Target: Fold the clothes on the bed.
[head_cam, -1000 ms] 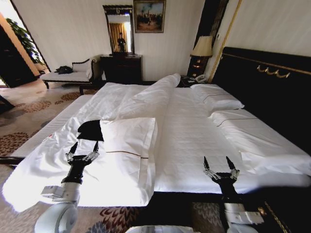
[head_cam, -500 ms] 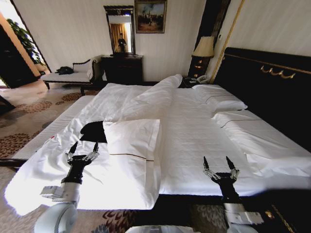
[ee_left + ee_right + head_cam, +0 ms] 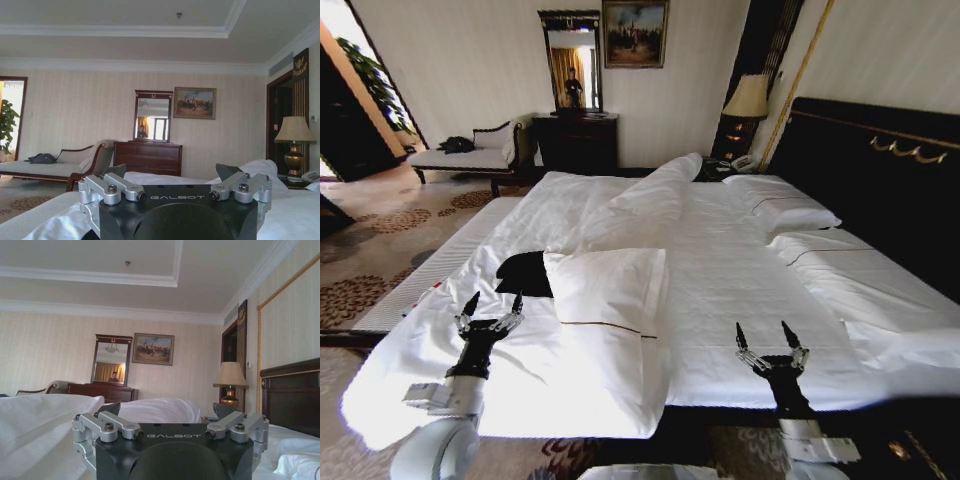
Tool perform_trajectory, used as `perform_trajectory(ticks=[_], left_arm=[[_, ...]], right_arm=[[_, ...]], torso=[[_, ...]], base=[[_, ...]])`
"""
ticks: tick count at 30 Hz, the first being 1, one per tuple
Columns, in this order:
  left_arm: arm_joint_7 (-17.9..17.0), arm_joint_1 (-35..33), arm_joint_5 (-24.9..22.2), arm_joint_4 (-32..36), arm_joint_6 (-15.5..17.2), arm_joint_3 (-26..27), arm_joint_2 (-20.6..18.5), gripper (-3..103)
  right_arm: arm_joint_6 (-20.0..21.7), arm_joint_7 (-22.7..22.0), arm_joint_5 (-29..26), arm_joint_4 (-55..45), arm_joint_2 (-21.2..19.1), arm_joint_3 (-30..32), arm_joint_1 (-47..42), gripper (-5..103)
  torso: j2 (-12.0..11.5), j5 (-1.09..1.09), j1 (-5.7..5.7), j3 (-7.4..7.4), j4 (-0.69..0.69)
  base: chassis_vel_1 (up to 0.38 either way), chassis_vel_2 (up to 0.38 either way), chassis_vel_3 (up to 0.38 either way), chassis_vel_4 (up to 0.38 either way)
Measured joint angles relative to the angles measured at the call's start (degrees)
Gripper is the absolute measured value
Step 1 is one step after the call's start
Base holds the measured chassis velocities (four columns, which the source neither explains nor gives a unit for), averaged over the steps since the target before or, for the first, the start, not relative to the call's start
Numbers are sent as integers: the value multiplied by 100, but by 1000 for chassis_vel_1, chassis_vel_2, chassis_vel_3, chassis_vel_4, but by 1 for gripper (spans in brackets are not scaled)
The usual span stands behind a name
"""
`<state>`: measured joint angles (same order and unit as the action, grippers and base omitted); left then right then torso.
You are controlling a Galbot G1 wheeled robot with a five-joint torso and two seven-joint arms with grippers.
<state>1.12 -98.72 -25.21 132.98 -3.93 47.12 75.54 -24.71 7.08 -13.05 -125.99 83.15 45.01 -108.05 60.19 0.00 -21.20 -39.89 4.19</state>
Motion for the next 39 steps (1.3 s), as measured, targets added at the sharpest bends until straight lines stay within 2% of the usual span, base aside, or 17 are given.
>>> perform_trajectory(ticks=[11, 17, 19, 20, 21, 22, 23, 24, 25, 26, 29, 30, 34, 39], left_arm=[[-5, 11, -3, -29, -3, 29, 0, 100], [-19, -19, -12, -95, -27, 126, -18, 100], [-23, -63, -13, -96, -31, 161, -21, 100], [-30, -117, -15, -92, -32, 199, -21, 100], [-30, -117, -15, -92, -32, 199, -21, 100], [-38, -175, -17, -43, -25, 231, -15, 100], [-100, -311, -59, 236, 184, 298, 40, 100], [-127, -346, -67, 345, 274, 322, 61, 100], [-127, -346, -67, 345, 274, 322, 61, 100], [-151, -410, -69, 464, 377, 347, 81, 100], [-190, -625, 6, 640, 523, 434, 96, 100], [-190, -625, 6, 640, 523, 434, 96, 100], [-216, -873, 77, 698, 542, 655, 269, 100], [-220, -1049, 115, 768, 521, 802, 450, 100]], right_arm=[[-9, -39, -91, 54, -21, -56, 53, 100], [119, -150, -676, 82, -294, -120, 195, 100], [259, -293, -1192, 84, -482, -145, 291, 100], [440, -483, -1772, 69, -663, -176, 410, 100], [440, -483, -1772, 69, -663, -176, 410, 100], [625, -697, -2492, 40, -915, -220, 552, 100], [1117, -1236, -4487, -29, -1836, -327, 1211, 100], [1264, -1404, -5045, -51, -2120, -347, 1470, 100], [1264, -1404, -5045, -51, -2120, -347, 1470, 100], [1509, -1663, -5740, -73, -2428, -378, 1826, 100], [2179, -2266, -6954, 85, -2992, -560, 2751, 100], [2179, -2266, -6954, 85, -2992, -560, 2751, 100], [2884, -2733, -8114, 494, -3348, -1149, 4016, 100], [3230, -2993, -8466, 807, -3370, -1725, 4722, 100]], torso=[[0, 0, 0, 0, 0], [0, 1, 0, 0, 1], [0, 1, 0, 0, 0], [0, 2, 0, 0, 0], [0, 2, 0, 0, 0], [0, 3, 0, 0, 2], [0, 2, 0, 0, 0], [0, 0, 0, 0, -1], [0, 0, 0, 0, -1], [0, -1, 0, 0, -1], [0, 2, 0, -1, 0], [0, 2, 0, -1, 0], [0, -1, 0, -1, -1], [0, 0, 0, -1, -1]], base=[[104, 90, -94, -97], [8, 9, -12, -7], [0, 0, 0, 0], [0, 0, 0, 0], [0, 0, 0, 0], [0, 0, 0, 0], [0, 0, 0, 0], [0, 0, 0, 0], [0, 0, 0, 0], [0, 0, 0, 0], [0, 0, 0, 0], [0, 0, 0, 0], [0, 0, 0, 0], [0, 0, 0, 0]])
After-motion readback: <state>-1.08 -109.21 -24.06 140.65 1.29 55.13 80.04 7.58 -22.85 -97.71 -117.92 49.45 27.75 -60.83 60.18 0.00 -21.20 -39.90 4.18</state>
